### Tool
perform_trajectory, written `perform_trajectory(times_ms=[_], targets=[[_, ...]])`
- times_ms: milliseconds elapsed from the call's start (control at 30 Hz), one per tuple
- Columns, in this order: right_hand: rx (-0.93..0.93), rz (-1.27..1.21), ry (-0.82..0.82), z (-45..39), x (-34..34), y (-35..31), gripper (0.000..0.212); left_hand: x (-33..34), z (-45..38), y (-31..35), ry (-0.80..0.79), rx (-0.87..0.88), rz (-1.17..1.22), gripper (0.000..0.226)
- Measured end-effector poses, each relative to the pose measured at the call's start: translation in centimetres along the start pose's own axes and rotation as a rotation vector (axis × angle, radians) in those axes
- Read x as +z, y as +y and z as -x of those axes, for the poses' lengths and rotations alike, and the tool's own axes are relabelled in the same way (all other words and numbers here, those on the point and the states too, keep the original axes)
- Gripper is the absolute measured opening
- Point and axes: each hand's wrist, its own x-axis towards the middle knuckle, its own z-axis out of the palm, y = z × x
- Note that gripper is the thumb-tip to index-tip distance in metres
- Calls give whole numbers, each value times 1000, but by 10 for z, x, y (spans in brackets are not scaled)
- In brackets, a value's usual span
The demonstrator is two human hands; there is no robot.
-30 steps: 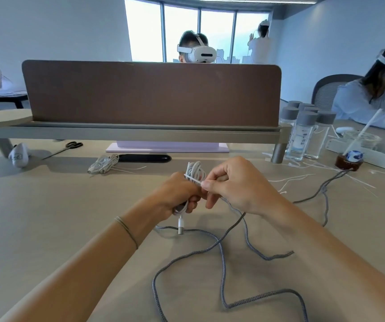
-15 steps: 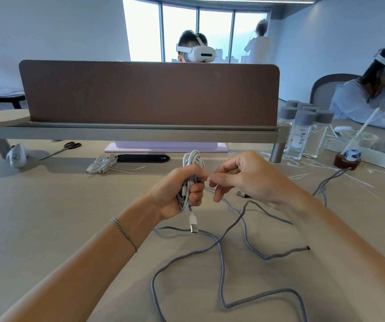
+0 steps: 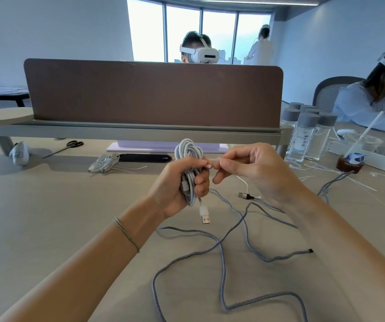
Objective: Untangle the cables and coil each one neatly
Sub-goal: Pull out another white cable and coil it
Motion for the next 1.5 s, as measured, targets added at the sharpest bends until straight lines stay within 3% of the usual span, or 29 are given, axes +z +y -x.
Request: perform_trajectory(times_ms=[200,467,667,867,1500], targets=[[34,156,130,-1,13,4,12,2,-3,-4,52,34,-40,18],[52,276,175,3,22,1,14,3,-3,-7,188,115,-287,24],[65,243,100,2,13,1,13,1,-2,-7,115,104,-275,25],[124,137,2,2,3,1,14,-3,-1,-3,5,38,-84,19],[114,78,-33,2,6,-5,19,-3,2,-4,-30,-4,-88,18]])
